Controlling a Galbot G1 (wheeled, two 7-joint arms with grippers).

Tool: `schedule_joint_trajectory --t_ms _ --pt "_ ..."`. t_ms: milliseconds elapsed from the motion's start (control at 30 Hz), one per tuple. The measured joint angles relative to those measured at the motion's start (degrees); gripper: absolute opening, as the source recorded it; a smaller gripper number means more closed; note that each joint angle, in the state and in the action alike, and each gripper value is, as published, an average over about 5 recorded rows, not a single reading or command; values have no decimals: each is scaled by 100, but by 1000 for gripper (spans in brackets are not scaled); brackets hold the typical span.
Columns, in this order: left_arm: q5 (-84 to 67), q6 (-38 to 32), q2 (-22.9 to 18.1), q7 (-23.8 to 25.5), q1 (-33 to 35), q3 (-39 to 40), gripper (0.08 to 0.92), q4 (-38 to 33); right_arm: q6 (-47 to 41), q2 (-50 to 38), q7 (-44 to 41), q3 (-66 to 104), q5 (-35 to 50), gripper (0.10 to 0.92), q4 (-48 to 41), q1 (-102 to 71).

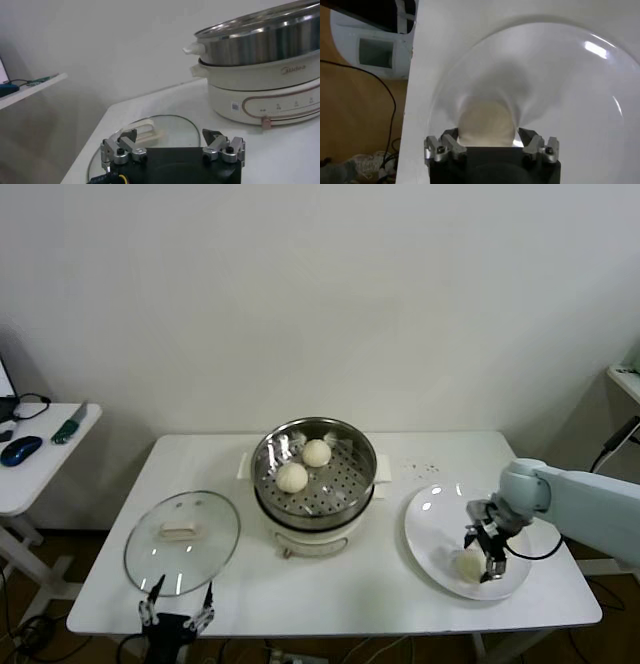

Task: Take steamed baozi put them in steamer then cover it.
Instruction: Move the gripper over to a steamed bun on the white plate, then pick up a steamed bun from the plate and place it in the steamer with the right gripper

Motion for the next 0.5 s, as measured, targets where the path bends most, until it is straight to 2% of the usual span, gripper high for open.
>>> schedule_joint_trajectory --t_ms 167,500 --pt "-1 1 40 0 0 -6 823 -4 18 1 -11 -38 39 687 -4 26" --pt "-15 -5 66 0 37 11 823 -25 474 93 -184 -360 -29 682 83 651"
